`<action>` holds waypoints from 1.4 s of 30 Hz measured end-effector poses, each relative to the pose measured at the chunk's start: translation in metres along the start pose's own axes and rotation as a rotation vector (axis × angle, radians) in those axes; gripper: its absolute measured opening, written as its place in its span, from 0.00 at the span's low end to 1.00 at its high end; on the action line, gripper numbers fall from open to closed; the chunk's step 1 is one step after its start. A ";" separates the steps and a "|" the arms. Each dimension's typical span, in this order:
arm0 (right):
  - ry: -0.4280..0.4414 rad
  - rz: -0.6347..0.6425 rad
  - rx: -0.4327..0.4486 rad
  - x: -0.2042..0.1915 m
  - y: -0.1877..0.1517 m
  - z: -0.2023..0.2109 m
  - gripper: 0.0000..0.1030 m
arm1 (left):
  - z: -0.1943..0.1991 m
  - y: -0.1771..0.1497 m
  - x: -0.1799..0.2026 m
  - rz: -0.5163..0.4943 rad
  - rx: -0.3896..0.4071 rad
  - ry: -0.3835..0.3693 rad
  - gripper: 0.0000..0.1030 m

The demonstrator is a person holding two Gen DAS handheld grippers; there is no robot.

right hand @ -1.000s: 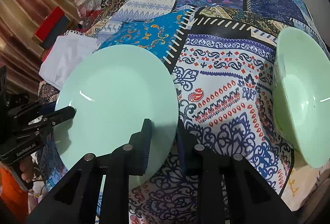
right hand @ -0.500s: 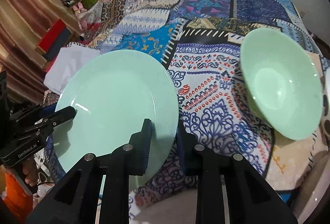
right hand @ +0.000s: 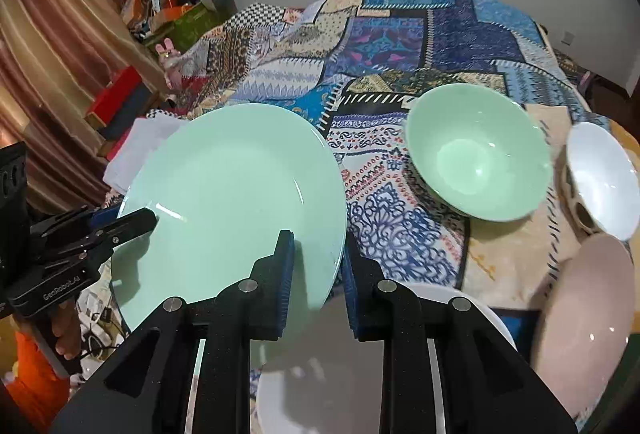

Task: Organize plates and bowls
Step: 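Carry the pale green plate with both grippers toward the stacked plates, then lower the pale green plate onto the white plate and open both grippers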

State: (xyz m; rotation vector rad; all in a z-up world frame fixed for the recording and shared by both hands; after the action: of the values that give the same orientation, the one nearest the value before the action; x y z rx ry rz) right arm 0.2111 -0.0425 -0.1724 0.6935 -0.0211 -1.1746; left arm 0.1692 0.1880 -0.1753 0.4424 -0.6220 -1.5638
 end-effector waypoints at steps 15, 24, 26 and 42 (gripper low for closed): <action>-0.022 -0.026 0.056 0.026 -0.029 0.056 0.20 | 0.037 -0.002 0.065 -0.065 0.020 -0.016 0.28; -0.040 -0.054 0.068 0.049 -0.048 0.077 0.20 | 0.042 -0.004 0.103 -0.097 0.019 -0.028 0.28; -0.043 -0.059 0.067 0.054 -0.052 0.081 0.20 | 0.041 -0.006 0.109 -0.100 0.016 -0.034 0.28; -0.018 -0.169 0.015 0.094 -0.086 0.073 0.20 | 0.004 -0.027 0.141 -0.107 -0.075 -0.083 0.28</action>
State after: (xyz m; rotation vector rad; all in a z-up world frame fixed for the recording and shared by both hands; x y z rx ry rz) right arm 0.1507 -0.1754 -0.1893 0.7084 0.0133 -1.3441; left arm 0.1324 0.0494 -0.1773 0.3609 -0.6092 -1.7080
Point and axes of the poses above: each gripper's, at about its wrist camera, not at the fingertips, and z roughly against the way its jaws point, x to its right, y to its top, the point moved 1 cm from there along -z, roughly the way its jaws point, and after that the axes turned 9 degrees about -z, right-handed, at the moved point
